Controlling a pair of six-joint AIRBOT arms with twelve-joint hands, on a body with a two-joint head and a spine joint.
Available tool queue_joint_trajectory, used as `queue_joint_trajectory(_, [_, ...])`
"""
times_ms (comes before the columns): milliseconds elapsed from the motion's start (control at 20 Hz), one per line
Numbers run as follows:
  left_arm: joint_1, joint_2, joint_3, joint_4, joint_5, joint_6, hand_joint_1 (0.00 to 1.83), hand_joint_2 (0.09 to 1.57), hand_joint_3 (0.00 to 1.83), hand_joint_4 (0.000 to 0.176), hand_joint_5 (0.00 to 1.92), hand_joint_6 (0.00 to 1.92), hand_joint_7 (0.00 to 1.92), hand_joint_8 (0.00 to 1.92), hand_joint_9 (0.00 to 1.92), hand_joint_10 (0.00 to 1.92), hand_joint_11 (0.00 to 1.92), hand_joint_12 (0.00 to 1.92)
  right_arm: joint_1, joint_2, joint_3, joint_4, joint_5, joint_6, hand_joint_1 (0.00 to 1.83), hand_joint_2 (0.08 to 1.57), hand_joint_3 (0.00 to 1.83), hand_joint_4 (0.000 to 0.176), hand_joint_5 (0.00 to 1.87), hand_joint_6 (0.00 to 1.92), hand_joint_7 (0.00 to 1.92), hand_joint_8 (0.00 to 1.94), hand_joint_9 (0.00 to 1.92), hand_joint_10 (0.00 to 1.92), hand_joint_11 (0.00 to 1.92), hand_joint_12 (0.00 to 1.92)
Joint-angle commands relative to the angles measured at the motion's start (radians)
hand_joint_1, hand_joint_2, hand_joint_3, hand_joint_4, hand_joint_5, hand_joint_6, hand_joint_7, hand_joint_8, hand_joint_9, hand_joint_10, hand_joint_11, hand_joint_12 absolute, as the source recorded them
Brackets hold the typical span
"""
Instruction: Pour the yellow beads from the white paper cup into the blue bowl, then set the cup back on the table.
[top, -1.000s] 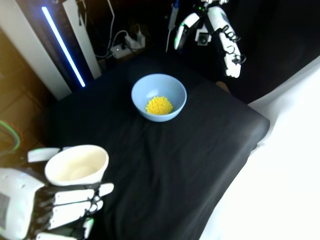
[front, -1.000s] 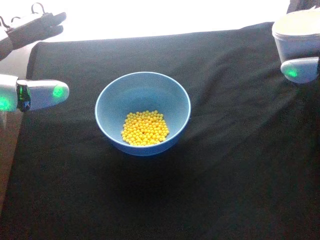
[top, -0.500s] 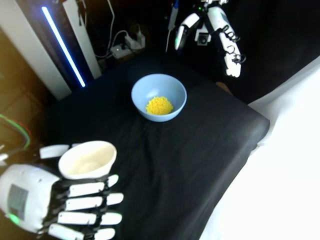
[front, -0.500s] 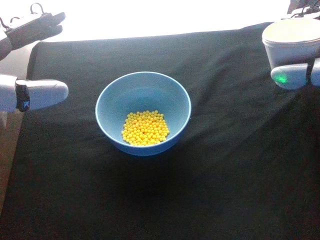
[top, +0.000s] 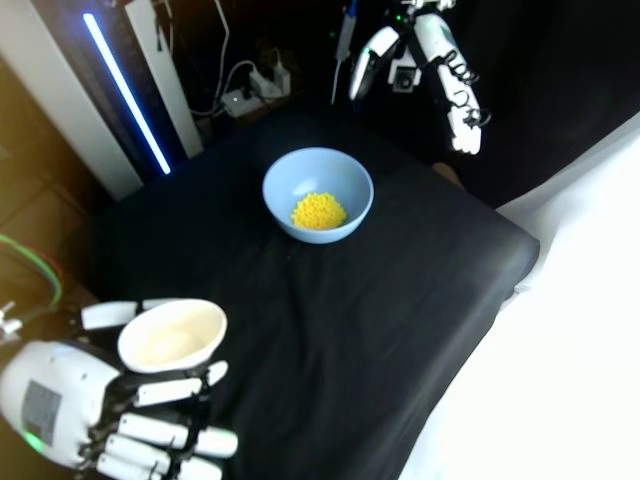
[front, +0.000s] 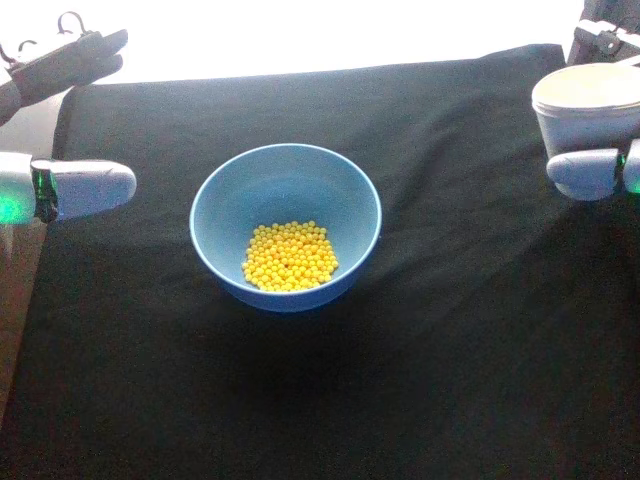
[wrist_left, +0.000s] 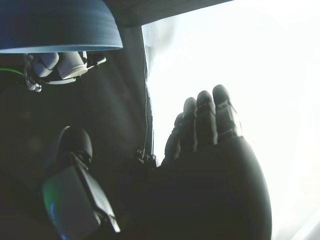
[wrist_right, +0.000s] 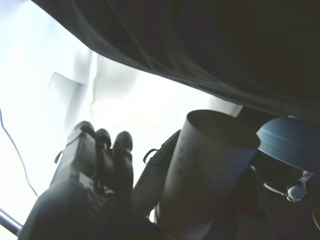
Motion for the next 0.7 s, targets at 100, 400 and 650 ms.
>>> queue_joint_trajectory(100, [-0.005,-0.004,0.003,-0.034,-0.122,-0.009,0.50,0.73,0.37,0.000,0.00,0.00,0.18,0.01,0.15,0.01,0.00,0.31,0.008,-0.022,0.026,0.039,0.149,0.010,1.08,1.03,0.00,0.174,1.18,0.64,0.02,0.00,0.00,0.00,0.00,0.00])
queue_joint_trajectory(400, [0.017,-0.013,0.004,-0.045,-0.135,-0.009,0.51,0.77,0.31,0.000,0.00,0.00,0.17,0.00,0.15,0.00,0.00,0.39,0.008,-0.087,0.089,0.074,0.193,0.010,1.08,1.01,0.00,0.176,1.22,0.56,0.01,0.00,0.00,0.00,0.00,0.00])
queue_joint_trajectory(650, [0.032,-0.013,0.004,-0.053,-0.149,-0.009,0.54,0.79,0.23,0.000,0.00,0.00,0.19,0.00,0.15,0.00,0.00,0.39,0.006,-0.121,0.120,0.104,0.193,0.010,1.10,0.99,0.00,0.176,1.29,0.44,0.04,0.00,0.00,0.00,0.00,0.00])
